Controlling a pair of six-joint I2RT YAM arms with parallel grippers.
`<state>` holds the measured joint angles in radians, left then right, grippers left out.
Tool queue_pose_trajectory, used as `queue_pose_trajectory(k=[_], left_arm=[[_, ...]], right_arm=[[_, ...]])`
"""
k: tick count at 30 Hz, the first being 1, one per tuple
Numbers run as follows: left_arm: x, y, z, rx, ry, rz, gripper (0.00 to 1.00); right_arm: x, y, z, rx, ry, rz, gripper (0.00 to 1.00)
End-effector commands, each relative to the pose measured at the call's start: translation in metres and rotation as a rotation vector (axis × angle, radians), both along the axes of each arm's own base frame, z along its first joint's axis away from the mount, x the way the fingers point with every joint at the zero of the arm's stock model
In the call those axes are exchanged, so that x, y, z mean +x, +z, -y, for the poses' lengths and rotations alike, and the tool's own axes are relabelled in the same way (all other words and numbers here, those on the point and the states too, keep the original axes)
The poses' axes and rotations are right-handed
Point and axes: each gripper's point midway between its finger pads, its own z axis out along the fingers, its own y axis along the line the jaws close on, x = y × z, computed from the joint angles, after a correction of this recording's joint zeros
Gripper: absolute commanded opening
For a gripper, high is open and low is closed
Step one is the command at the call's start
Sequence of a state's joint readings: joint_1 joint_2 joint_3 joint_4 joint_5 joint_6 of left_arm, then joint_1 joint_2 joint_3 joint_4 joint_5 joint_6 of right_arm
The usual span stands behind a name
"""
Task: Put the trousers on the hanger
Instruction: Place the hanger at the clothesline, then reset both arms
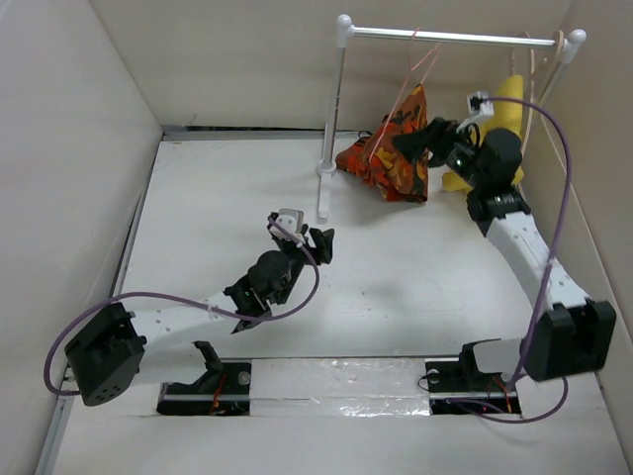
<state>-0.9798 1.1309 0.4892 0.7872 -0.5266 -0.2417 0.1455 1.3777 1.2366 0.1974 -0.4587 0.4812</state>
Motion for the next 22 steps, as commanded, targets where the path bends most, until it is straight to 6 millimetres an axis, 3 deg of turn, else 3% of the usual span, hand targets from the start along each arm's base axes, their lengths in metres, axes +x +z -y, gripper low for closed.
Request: queue_pose_trajectory(k=[1,2,4,5,7,8,9,10,11,12,13,14,16,22], left_arm=[[0.008,0.018,0.012,-0.030,-0.002,0.006,0.62],[0.008,0.015,0.015,-0.026,-0.009,0.001,0.62],[0.008,0.010,0.025,-0.018,-0.047,-0.008,0.62],[0.007,0.008,0.029,-0.014,-0.060,-0.015,0.62],[0.005,0.001,0.038,-0.013,-0.089,-0.024,0.63],[0.005,0.000,0.040,-0.015,-0.094,-0.024,0.63],[-0.002,-0.006,0.051,-0.009,-0.121,-0.035,0.63],[-0.003,-0.010,0.053,-0.006,-0.120,-0.042,0.63],[-0.004,-0.014,0.055,-0.023,-0.122,-0.060,0.63],[-0.010,-0.023,0.058,-0.025,-0.139,-0.080,0.62],[-0.017,-0.028,0.062,-0.037,-0.166,-0.090,0.62],[-0.021,-0.034,0.058,-0.057,-0.170,-0.099,0.62],[-0.031,-0.039,0.057,-0.090,-0.178,-0.119,0.62],[-0.043,-0.045,0.044,-0.143,-0.185,-0.173,0.61]], right_arm=[[-0.037,-0.024,-0.004,-0.054,-0.021,0.052,1.00],[-0.060,-0.015,-0.004,-0.056,-0.016,0.101,1.00],[-0.084,-0.035,-0.010,-0.064,0.001,0.090,1.00],[-0.109,-0.058,-0.019,-0.061,0.042,0.078,1.00],[-0.131,-0.084,-0.022,-0.064,0.066,0.048,1.00],[-0.144,-0.121,-0.023,-0.088,0.084,-0.018,1.00],[-0.161,-0.119,-0.022,-0.085,0.089,0.010,1.00],[-0.168,-0.130,-0.016,-0.102,0.075,-0.010,1.00],[-0.181,-0.154,-0.013,-0.143,0.084,-0.077,1.00],[-0.196,-0.159,-0.010,-0.141,0.092,-0.056,1.00],[-0.203,-0.166,-0.006,-0.145,0.085,-0.065,1.00],[-0.215,-0.191,-0.002,-0.167,0.090,-0.138,1.00],[-0.229,-0.187,0.004,-0.133,0.074,-0.098,1.00],[-0.246,-0.217,0.011,-0.078,0.051,-0.139,1.00]])
